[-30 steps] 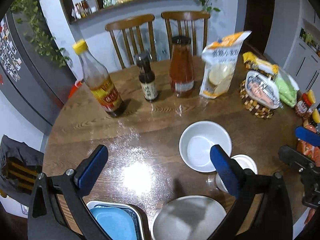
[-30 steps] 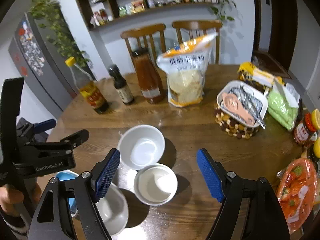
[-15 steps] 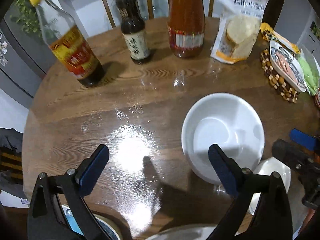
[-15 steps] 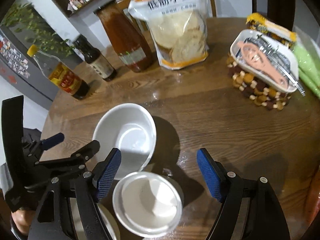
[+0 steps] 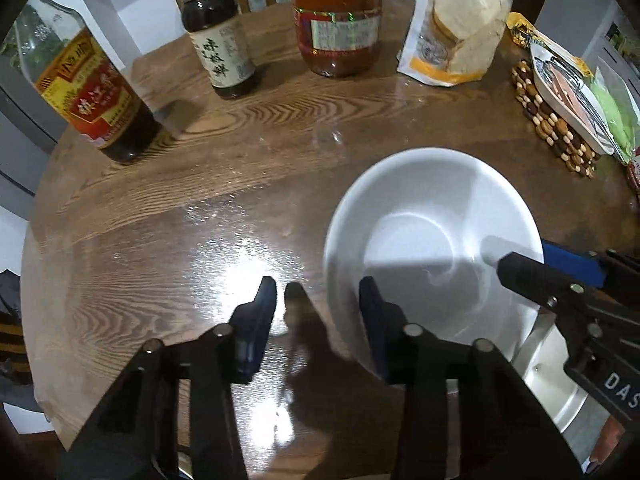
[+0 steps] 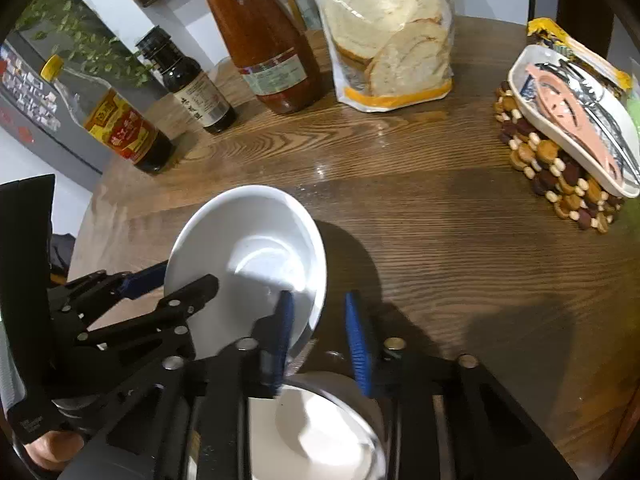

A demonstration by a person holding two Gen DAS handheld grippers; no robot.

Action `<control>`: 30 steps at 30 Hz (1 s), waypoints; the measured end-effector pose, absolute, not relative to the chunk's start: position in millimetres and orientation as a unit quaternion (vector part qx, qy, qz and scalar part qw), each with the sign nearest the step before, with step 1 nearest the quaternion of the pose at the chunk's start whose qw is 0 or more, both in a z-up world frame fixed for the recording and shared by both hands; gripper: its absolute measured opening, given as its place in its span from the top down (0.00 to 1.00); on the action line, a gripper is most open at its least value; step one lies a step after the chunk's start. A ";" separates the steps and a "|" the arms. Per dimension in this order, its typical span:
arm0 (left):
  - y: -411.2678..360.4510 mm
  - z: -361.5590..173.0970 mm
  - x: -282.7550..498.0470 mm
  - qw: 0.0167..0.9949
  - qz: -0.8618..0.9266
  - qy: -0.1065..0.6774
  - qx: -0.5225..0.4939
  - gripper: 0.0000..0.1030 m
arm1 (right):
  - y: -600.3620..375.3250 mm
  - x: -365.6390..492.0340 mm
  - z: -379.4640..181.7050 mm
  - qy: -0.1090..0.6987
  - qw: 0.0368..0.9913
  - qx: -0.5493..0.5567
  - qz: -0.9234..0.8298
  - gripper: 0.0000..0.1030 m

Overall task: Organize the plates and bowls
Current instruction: 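Lift the smaller white bowl with both tools and carry it over the large bowl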

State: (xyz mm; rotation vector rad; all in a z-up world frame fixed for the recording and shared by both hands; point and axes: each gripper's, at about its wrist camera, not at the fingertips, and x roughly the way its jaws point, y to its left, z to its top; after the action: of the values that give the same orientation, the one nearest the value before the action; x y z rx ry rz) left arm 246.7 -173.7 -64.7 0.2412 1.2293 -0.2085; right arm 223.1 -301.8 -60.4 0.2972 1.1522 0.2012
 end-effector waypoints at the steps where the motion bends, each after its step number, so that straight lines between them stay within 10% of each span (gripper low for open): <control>1: -174.5 -65.2 246.9 0.805 -0.100 0.575 0.109 0.67 | -301.1 223.0 -60.5 0.541 0.823 0.142 0.099 0.81; 6: -179.4 -69.6 247.3 0.802 -0.110 0.577 0.105 0.85 | -295.6 223.5 -59.2 0.534 0.827 0.137 0.109 0.84; 30: -167.4 7.9 204.9 0.860 -0.108 0.490 0.096 0.83 | -285.8 165.9 20.1 0.440 0.884 0.116 0.105 0.85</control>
State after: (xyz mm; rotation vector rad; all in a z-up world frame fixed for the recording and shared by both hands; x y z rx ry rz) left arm 204.9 -167.4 7.9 0.2008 1.0287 -0.2258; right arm 165.9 -285.8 20.1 0.2405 0.9151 0.2189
